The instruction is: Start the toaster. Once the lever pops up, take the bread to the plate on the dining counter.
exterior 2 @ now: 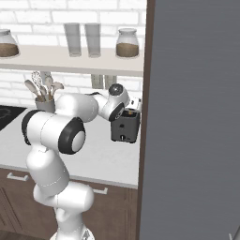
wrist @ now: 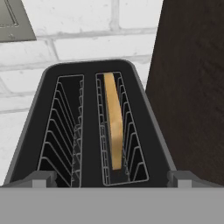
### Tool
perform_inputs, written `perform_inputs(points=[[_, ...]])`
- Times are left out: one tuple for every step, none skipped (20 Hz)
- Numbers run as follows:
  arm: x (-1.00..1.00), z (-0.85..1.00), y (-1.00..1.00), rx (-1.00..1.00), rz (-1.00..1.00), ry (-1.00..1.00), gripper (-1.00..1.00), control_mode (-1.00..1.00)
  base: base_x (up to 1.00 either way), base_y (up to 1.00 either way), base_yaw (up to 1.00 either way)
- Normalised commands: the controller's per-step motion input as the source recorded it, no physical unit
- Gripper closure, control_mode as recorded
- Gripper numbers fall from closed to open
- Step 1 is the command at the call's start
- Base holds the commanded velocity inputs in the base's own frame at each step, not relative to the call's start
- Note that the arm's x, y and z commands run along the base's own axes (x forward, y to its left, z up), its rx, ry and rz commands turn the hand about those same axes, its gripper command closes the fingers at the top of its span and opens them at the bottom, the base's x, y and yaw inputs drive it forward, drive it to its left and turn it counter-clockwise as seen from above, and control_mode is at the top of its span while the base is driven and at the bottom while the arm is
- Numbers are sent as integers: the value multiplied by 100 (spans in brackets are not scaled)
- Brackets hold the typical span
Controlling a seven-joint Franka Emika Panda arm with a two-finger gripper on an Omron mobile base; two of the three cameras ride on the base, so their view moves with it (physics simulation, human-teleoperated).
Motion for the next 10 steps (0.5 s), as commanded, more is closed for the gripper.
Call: perform_inputs(points=[[0,0,0,0,0,0,-100,-100,0,0,0],[0,0,0,0,0,0,-100,-100,0,0,0],[0,0,0,0,0,0,-100,-100,0,0,0],[0,0,0,0,0,0,-100,-100,0,0,0],[0,0,0,0,0,0,-100,-100,0,0,0],[0,0,0,0,0,0,-100,-100,0,0,0],[0,0,0,0,0,0,-100,-100,0,0,0],[0,0,0,0,0,0,-100,-100,0,0,0],[0,0,0,0,0,0,-100,-100,0,0,0],[0,0,0,0,0,0,-100,-100,0,0,0]])
